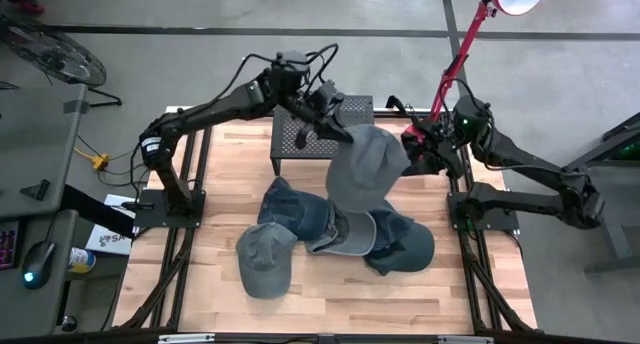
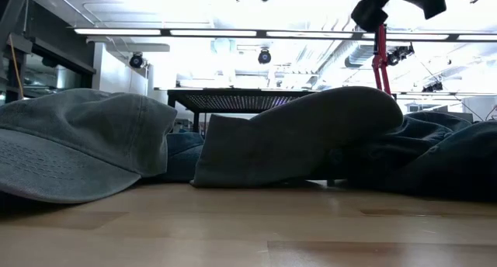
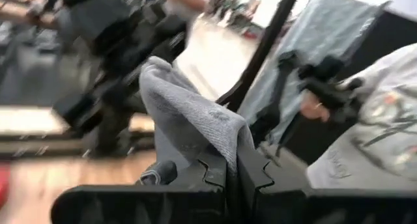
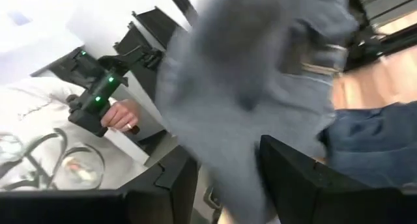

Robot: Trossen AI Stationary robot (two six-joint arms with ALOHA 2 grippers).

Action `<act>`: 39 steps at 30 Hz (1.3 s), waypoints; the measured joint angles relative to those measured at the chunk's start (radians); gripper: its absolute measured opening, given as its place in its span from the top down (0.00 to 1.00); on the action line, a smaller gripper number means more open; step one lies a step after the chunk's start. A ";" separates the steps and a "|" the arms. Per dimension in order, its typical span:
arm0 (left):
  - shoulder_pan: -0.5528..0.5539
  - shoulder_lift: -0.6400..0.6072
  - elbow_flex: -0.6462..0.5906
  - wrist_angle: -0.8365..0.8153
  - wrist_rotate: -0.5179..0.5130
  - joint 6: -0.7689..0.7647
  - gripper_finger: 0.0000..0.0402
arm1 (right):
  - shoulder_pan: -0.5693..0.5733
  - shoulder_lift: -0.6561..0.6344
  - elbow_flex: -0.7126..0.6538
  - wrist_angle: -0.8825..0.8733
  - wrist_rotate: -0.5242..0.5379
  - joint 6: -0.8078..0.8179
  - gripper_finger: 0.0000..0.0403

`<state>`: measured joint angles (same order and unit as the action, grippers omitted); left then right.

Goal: Pick & Place hat
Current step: Put the top gray cap on the shelf

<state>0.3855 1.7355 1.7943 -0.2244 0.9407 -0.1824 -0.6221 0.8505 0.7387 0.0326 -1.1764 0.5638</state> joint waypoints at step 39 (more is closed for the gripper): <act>-0.209 0.003 0.000 -0.385 -0.372 0.186 1.00 | 0.086 0.022 0.000 -0.035 0.388 -0.654 0.61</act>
<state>0.1768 1.7382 1.7943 -0.6094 0.5692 0.0040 -0.5364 0.8727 0.7391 -0.0024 -0.7881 -0.0897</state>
